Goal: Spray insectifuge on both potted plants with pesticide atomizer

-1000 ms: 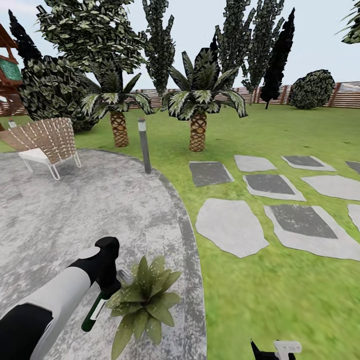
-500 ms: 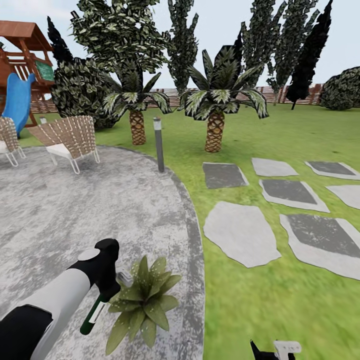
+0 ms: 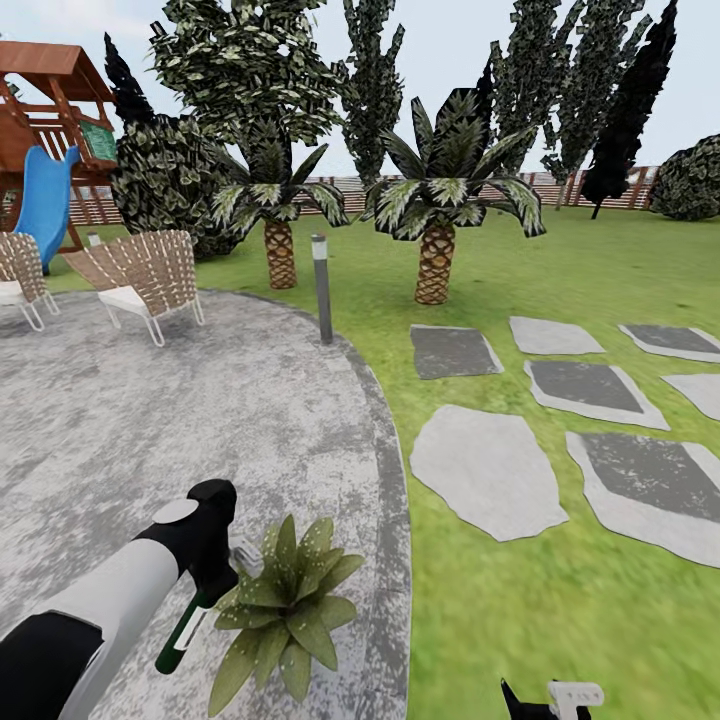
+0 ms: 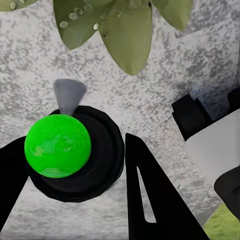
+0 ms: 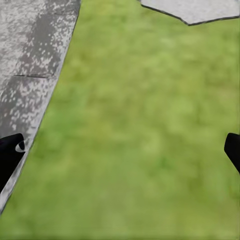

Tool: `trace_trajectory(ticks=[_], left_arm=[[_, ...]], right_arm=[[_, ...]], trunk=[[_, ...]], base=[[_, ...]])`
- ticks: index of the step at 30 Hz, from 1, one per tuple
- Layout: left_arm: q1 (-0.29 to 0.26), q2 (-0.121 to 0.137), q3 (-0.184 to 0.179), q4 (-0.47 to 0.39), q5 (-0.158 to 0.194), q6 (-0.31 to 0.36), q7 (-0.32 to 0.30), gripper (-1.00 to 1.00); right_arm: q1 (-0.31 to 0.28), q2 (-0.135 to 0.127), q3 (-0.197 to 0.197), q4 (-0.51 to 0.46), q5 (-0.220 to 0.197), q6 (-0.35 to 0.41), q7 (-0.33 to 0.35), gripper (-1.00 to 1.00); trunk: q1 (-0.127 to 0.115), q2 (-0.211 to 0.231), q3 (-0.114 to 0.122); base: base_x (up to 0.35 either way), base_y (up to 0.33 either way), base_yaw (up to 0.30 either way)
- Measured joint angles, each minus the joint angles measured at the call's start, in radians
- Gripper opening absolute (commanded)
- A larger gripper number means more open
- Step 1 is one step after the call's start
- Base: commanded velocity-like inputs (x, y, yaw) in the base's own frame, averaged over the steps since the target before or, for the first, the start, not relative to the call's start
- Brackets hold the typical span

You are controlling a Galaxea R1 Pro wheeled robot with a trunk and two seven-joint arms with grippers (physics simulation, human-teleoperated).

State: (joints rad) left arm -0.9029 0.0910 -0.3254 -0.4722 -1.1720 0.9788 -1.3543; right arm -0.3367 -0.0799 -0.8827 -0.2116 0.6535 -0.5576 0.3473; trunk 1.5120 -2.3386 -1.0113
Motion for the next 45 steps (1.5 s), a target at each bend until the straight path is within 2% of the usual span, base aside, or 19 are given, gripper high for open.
trace_trajectory(ticks=[7,20,25,34,45], left_arm=[[0.003,-0.001,0.001,-0.001,-0.001,0.0,0.007,-1.0],[0.003,-0.003,0.001,-0.003,-0.001,0.001,0.008,-1.0],[0.003,0.0,0.003,-0.003,-0.001,0.002,0.008,-1.0],[0.001,0.0,0.003,-0.009,-0.002,0.002,0.013,-1.0],[-0.002,-0.002,0.002,-0.011,-0.004,0.003,0.014,-1.0]], right_arm=[[0.0,0.001,0.001,0.0,0.001,0.001,0.0,1.0],[0.0,0.002,0.0,0.0,0.001,0.001,0.0,1.0],[0.0,0.002,0.001,0.0,0.001,0.001,0.0,1.0],[0.0,0.002,0.001,0.0,0.001,0.001,0.0,1.0],[0.0,0.002,0.0,0.0,0.001,0.001,0.0,1.0]], trunk=[[0.0,0.0,-0.004],[0.0,0.0,-0.01],[0.0,0.0,-0.01],[0.0,0.0,-0.01],[0.0,0.0,-0.01]], base=[[-0.007,-0.018,0.185],[-0.097,-0.23,0.112],[0.129,-0.216,0.263],[0.011,-0.013,0.269],[0.205,-0.072,0.031]])
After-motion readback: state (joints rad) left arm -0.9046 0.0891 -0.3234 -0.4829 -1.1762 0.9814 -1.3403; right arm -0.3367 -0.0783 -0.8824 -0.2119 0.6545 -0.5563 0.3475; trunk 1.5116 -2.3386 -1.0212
